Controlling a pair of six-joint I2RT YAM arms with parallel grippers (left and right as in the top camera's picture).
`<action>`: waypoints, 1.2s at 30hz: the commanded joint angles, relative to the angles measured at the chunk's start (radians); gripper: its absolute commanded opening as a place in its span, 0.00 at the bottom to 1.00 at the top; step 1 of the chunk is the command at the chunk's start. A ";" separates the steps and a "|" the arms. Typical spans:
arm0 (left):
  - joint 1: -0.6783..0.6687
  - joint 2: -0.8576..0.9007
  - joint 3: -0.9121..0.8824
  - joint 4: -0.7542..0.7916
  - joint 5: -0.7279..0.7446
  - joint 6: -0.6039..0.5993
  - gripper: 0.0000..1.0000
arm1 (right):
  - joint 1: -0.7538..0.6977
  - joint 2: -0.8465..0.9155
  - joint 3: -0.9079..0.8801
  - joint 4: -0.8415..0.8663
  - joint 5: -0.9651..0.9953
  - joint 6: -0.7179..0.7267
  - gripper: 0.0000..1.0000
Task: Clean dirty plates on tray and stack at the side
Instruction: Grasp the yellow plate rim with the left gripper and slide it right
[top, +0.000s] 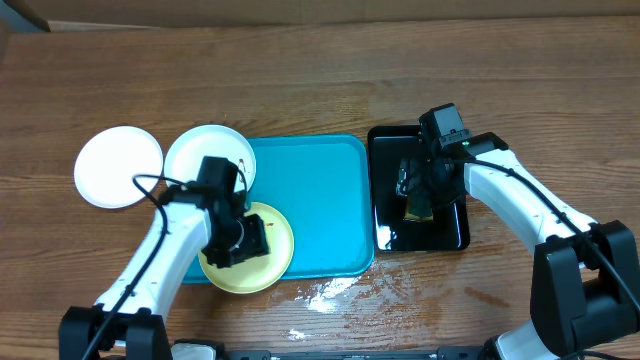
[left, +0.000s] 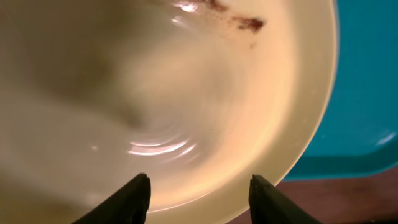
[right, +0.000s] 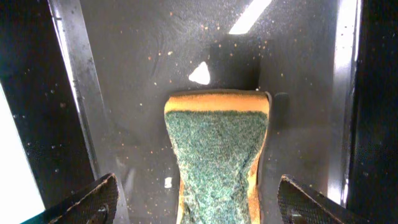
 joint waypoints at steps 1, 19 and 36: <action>0.031 -0.008 0.235 -0.167 -0.304 -0.030 0.56 | 0.002 0.003 -0.002 0.005 0.010 0.004 0.83; 0.159 -0.009 -0.055 0.028 -0.241 -0.169 0.82 | 0.002 0.003 -0.002 0.003 0.010 0.000 0.84; 0.158 -0.008 -0.101 0.226 0.156 0.033 0.83 | 0.002 0.003 -0.002 0.001 0.010 0.000 0.84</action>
